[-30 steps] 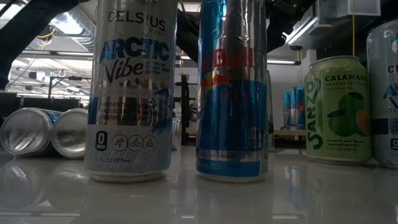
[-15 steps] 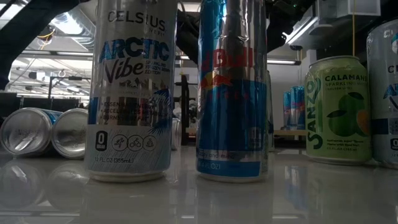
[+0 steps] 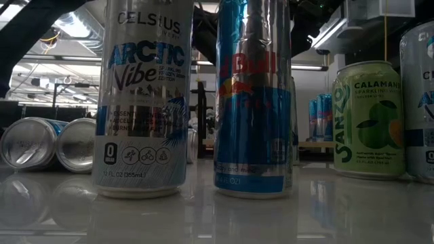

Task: Place canned beverage on shelf
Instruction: Put the blue soda can on the shelf aligned with the other blue soda cans

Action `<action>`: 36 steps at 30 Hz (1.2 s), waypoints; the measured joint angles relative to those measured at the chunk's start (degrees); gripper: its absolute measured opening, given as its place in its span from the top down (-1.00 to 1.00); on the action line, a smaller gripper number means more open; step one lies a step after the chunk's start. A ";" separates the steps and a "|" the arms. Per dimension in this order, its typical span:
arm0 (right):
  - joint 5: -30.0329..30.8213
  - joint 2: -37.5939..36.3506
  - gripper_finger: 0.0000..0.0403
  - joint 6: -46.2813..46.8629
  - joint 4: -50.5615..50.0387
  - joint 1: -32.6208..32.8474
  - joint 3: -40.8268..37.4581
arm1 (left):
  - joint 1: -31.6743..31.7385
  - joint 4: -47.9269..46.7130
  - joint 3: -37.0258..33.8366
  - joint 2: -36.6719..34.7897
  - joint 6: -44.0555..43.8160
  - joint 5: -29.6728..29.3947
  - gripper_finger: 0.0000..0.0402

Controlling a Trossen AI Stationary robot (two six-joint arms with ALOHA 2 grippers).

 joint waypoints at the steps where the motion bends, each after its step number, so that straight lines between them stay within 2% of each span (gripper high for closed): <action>1: 0.00 0.00 -0.71 0.00 0.01 0.00 0.00 | -0.08 0.00 -0.02 0.00 0.00 -1.15 -0.62; 5: -0.02 0.00 -0.71 0.02 0.05 0.00 0.00 | -0.76 0.68 -0.05 0.00 -0.08 -4.18 -0.71; 14: 0.00 0.00 -0.71 0.00 3.31 0.00 0.00 | -2.36 0.97 -0.11 -1.11 1.44 -4.86 -0.72; 20: -0.02 0.00 -0.71 -0.02 7.19 -0.01 0.00 | -2.29 0.12 -0.11 -5.16 1.01 -5.06 -0.72; 24: -0.04 0.00 -0.71 -0.01 9.69 0.00 0.00 | -2.18 -4.58 -0.11 -9.03 0.91 -5.20 -0.72; 28: -0.61 0.00 -0.71 -0.65 11.20 0.00 0.00 | -1.40 -13.51 -0.11 -13.95 -2.32 -5.16 -0.72; 33: -3.20 1.03 -0.71 -7.03 11.22 0.74 0.00 | 1.00 -24.99 -0.11 -20.42 -6.61 -3.44 -0.72; 36: -3.67 2.54 -0.71 -11.42 11.29 2.53 -0.02 | 2.19 -26.99 -2.07 -23.78 -9.71 -0.60 -0.72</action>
